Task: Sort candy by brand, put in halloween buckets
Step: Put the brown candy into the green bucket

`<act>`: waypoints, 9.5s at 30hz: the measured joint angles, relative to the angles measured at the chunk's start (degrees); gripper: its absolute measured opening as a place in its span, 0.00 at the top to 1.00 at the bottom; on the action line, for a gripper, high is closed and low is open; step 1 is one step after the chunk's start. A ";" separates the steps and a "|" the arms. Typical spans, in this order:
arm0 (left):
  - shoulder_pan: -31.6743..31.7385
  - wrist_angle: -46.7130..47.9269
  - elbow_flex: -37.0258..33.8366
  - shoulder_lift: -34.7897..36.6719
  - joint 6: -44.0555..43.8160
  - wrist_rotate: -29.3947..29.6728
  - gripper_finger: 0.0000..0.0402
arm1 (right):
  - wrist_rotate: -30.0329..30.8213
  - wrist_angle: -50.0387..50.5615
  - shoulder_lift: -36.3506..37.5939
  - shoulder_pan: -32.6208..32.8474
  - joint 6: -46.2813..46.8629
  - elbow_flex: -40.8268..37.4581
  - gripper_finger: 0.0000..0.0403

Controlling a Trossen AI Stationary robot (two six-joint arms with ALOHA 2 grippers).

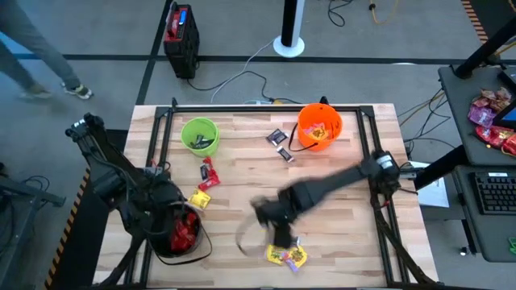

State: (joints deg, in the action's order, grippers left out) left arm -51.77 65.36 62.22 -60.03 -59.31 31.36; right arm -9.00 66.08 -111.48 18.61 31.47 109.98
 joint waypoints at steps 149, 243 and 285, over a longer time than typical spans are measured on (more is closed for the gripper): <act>91.18 -83.23 -6.32 -13.61 37.52 -68.65 0.98 | -22.01 -65.29 10.73 -44.99 -31.85 -17.25 0.89; 42.42 -34.40 0.02 11.58 31.36 -19.70 0.75 | 35.96 -16.96 -0.74 -27.61 20.96 -22.38 0.98; 42.42 -25.96 13.86 14.05 40.83 -19.76 0.75 | 36.54 -19.78 0.17 -25.00 52.32 -31.64 0.98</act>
State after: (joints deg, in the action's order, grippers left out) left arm -9.34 39.40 76.08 -45.97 -18.48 11.60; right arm 27.54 46.31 -111.31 -6.38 83.80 78.34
